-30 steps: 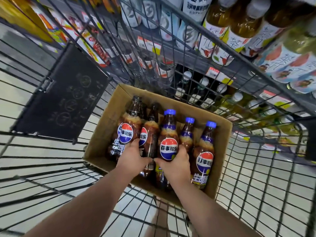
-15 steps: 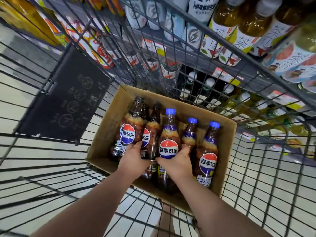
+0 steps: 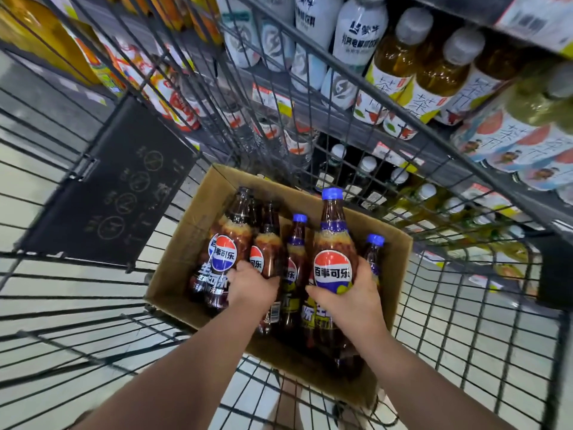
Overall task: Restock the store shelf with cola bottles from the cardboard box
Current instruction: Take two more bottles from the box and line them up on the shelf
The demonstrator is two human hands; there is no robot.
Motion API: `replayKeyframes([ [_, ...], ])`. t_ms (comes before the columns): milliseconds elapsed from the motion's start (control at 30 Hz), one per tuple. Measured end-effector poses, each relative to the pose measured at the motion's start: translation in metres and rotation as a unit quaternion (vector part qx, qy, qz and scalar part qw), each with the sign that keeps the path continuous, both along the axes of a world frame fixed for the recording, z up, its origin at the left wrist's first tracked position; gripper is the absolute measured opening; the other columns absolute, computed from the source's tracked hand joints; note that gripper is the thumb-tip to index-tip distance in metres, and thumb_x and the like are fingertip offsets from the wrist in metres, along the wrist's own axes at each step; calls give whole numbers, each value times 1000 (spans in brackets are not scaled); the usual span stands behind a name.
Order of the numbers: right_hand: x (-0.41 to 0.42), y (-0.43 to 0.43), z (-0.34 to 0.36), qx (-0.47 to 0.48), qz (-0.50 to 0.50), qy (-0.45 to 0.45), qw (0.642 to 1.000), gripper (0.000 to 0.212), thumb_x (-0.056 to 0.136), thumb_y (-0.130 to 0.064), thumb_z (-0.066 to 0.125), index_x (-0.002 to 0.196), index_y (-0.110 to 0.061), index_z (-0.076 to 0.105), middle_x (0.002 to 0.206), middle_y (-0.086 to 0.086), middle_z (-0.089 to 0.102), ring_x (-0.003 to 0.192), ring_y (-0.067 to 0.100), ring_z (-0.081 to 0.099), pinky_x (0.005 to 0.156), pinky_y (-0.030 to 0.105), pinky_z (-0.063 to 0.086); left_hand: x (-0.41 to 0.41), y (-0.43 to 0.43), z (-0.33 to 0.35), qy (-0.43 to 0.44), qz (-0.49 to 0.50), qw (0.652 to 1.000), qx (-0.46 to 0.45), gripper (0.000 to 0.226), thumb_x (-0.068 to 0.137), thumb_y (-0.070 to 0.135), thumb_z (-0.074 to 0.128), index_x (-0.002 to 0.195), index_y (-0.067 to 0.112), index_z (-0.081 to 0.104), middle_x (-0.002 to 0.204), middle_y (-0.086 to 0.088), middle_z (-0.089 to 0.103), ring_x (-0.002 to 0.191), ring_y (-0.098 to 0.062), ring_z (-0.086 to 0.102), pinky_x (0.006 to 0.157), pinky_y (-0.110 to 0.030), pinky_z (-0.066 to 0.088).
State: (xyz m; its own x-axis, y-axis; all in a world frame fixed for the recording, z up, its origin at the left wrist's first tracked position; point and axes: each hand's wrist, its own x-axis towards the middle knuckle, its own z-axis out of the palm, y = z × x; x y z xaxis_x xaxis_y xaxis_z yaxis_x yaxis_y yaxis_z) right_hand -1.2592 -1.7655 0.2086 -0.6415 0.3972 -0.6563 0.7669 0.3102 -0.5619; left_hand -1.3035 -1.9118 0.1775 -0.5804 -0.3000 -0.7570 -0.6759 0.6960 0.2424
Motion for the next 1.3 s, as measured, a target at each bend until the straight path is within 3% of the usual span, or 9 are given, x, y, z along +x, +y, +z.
replayKeyframes([
  [200, 10, 5, -2, -7, -27, 15, 999, 99, 53, -35, 85, 135, -25, 32, 126, 0, 52, 109, 17, 57, 90, 34, 52, 11, 9, -2, 3, 75, 997, 20, 85, 67, 45, 77, 131, 3, 39, 132, -15, 36, 117, -35, 48, 99, -40, 41],
  [400, 12, 12, 2, -9, -29, 25, 999, 92, 55, -33, 85, 132, -26, 35, 124, 0, 52, 105, 14, 57, 81, 26, 50, 14, 14, -10, -2, 231, 955, 186, 80, 60, 18, 86, 116, 11, 29, 113, -11, 54, 98, -25, 54, 85, -34, 47],
  [567, 13, 15, 4, -5, -35, 25, 999, 92, 55, -34, 85, 131, -27, 34, 124, -1, 52, 102, 13, 57, 79, 24, 50, 16, 12, -14, 2, 253, 945, 206, 77, 55, 27, 87, 117, 10, 45, 104, -6, 60, 98, -24, 58, 88, -36, 48],
  [700, 14, 19, 21, -7, -39, 36, 999, 89, 52, -36, 84, 127, -27, 37, 119, 0, 56, 101, 14, 59, 80, 27, 51, 19, 8, 5, 26, 208, 953, 220, 74, 55, 26, 86, 116, 15, 47, 104, -4, 63, 98, -23, 60, 94, -42, 49],
  [900, 22, 37, 95, -47, -50, 73, 995, 66, 64, -21, 81, 108, -35, 34, 88, -19, 57, 76, -8, 55, 56, 8, 42, 19, 11, 90, 103, 99, 957, 251, 64, 56, 21, 86, 110, 22, 51, 99, -1, 67, 93, -18, 64, 87, -40, 53],
  [1000, 37, 48, 138, -57, -61, 88, 993, 61, 65, -19, 81, 105, -32, 37, 89, -14, 62, 73, -6, 58, 50, 7, 43, 29, 16, 143, 132, 54, 951, 275, 57, 58, 17, 85, 99, 29, 47, 96, 1, 66, 91, -16, 64, 84, -38, 53],
  [1100, 59, 67, 185, -57, -84, 114, 988, 62, 63, -19, 82, 109, -29, 41, 85, -16, 61, 68, -9, 57, 50, 4, 42, 49, 30, 191, 183, 18, 946, 268, 68, 47, 28, 87, 102, 25, 48, 95, 2, 68, 90, -17, 65, 81, -33, 53],
  [1167, 79, 84, 218, -51, -99, 130, 985, 58, 65, -17, 81, 106, -29, 42, 82, -17, 59, 63, -11, 55, 47, 0, 40, 65, 45, 220, 207, 5, 942, 262, 70, 46, 27, 89, 104, 22, 50, 95, 1, 68, 88, -17, 64, 70, -27, 50],
  [1300, 135, 130, 272, -38, -143, 163, 975, 55, 66, -15, 80, 105, -27, 43, 88, -11, 61, 75, 0, 58, 60, 13, 48, 102, 92, 271, 252, -45, 928, 270, 63, 54, 22, 88, 104, 20, 50, 97, -1, 65, 90, -21, 60, 73, -29, 44],
])
